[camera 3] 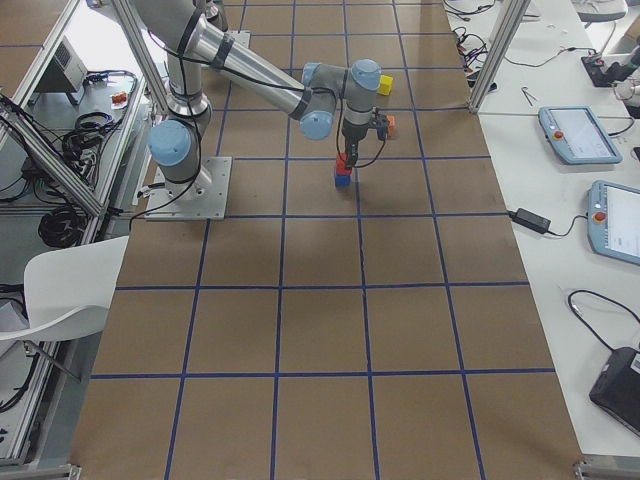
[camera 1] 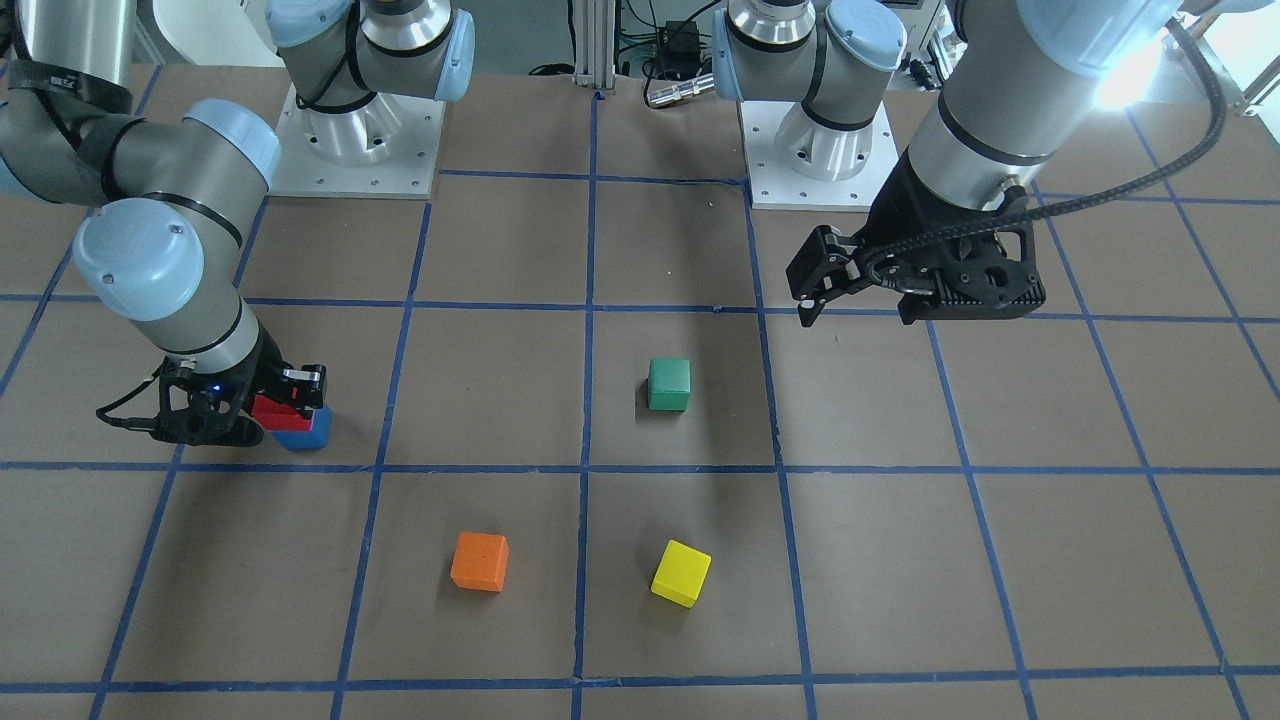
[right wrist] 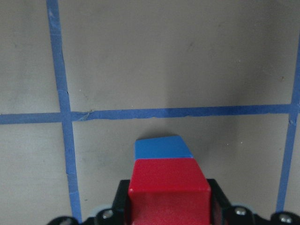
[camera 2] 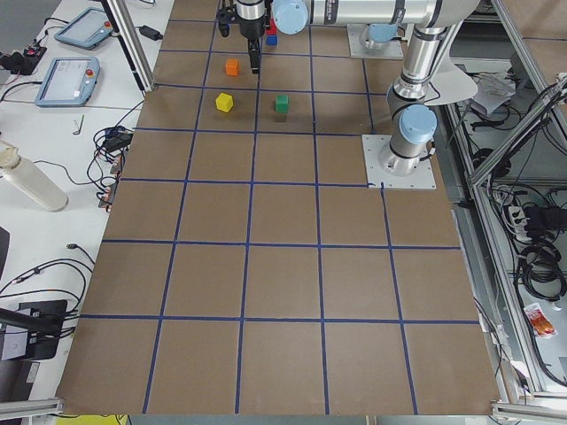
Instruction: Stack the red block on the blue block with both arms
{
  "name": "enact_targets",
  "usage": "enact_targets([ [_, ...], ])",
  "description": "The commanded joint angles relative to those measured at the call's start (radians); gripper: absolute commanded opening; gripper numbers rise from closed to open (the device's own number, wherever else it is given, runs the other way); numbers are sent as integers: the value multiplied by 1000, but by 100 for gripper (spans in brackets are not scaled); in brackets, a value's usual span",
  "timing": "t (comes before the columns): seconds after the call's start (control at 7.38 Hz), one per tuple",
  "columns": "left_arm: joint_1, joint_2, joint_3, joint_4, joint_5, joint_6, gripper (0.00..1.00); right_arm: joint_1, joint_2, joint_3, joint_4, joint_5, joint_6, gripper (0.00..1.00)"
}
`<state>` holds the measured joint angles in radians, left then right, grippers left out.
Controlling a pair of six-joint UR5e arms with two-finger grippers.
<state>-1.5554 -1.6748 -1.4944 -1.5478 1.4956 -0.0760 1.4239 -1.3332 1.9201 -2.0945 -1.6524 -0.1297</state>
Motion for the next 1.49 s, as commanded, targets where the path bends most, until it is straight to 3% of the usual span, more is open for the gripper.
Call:
enact_targets([
  [0.0,0,0,0,0,0,-1,100,0,0,2,-1,2,-1,54],
  [0.14,0,0,0,0,0,-1,100,0,0,2,-1,3,1,65],
  [0.27,0,-2,0,0,0,-1,100,0,2,11,-10,2,-1,83],
  [0.81,0,-3,0,0,0,-4,100,6,-32,-42,13,-33,1,99],
  [1.08,-3,-3,-1,-3,0,-4,100,19,-78,-207,225,-20,2,100],
  [1.35,-43,0,-16,6,5,-4,100,122,-118,-378,429,12,45,100],
])
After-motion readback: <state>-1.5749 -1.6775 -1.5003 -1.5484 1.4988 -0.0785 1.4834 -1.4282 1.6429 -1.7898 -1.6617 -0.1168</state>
